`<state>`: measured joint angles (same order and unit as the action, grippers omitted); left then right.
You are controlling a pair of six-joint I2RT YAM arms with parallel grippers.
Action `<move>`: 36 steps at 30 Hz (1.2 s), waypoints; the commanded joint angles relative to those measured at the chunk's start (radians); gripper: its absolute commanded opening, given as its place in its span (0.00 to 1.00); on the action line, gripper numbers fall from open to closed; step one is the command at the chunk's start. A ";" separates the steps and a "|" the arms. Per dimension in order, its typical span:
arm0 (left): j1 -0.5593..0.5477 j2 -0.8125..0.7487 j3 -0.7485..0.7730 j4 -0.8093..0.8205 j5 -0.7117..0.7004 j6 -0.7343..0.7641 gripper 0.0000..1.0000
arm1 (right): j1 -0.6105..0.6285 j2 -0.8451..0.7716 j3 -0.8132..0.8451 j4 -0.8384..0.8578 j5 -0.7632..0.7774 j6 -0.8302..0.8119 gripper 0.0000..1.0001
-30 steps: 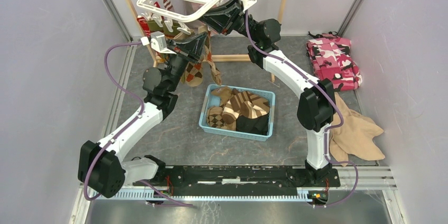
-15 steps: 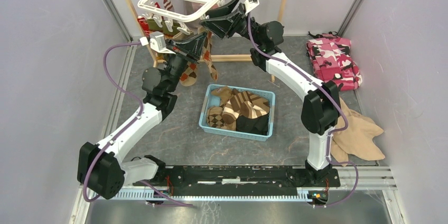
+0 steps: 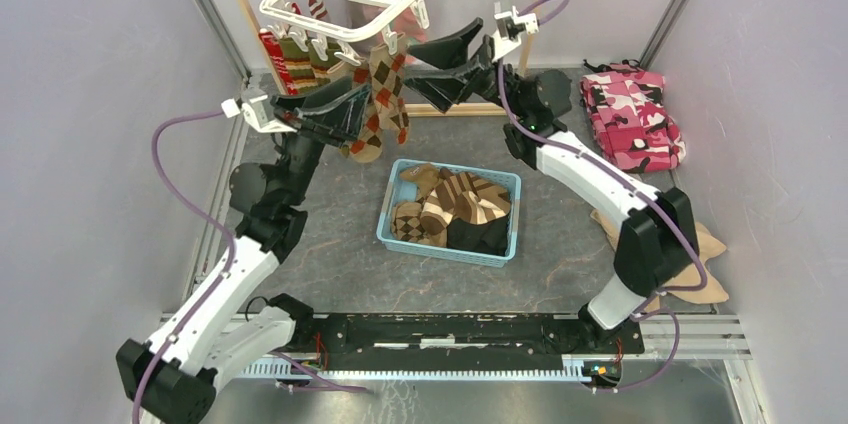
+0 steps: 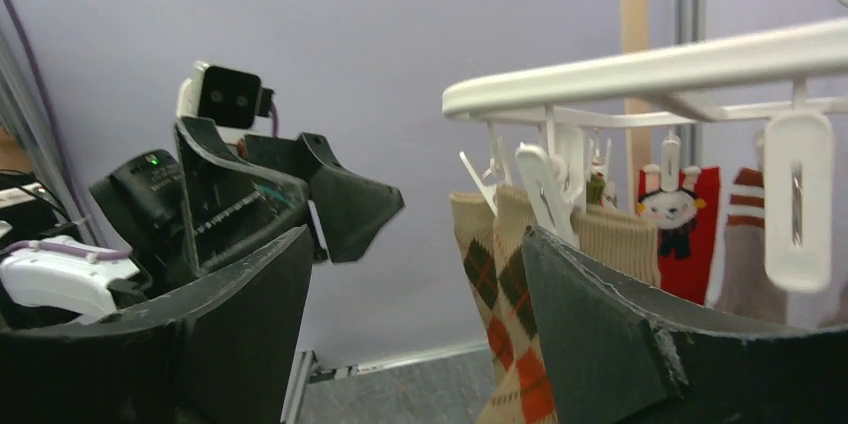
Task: Clip the socks to the hanger
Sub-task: Clamp the sock onto the hanger, then rotate the hanger at the clothesline.
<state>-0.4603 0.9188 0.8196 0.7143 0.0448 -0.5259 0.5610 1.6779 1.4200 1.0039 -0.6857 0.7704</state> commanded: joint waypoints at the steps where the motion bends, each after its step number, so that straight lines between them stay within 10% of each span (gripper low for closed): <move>1: 0.003 -0.126 -0.047 -0.135 0.015 0.044 0.69 | -0.019 -0.139 -0.133 -0.021 0.017 -0.123 0.84; 10: 0.003 -0.387 -0.207 -0.331 0.129 0.094 0.99 | -0.023 -0.442 -0.400 -0.348 0.084 -0.493 0.90; 25: 0.003 -0.499 -0.703 0.000 0.279 -0.200 1.00 | -0.023 -0.773 -0.801 -0.592 0.258 -0.743 0.98; 36: 0.003 -0.466 -0.763 -0.001 0.197 -0.173 1.00 | -0.051 -0.831 -1.028 -0.521 0.311 -0.670 0.98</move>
<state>-0.4603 0.4351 0.0593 0.6544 0.2829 -0.6910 0.5255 0.8570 0.4374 0.4114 -0.4076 0.0700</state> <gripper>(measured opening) 0.994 0.979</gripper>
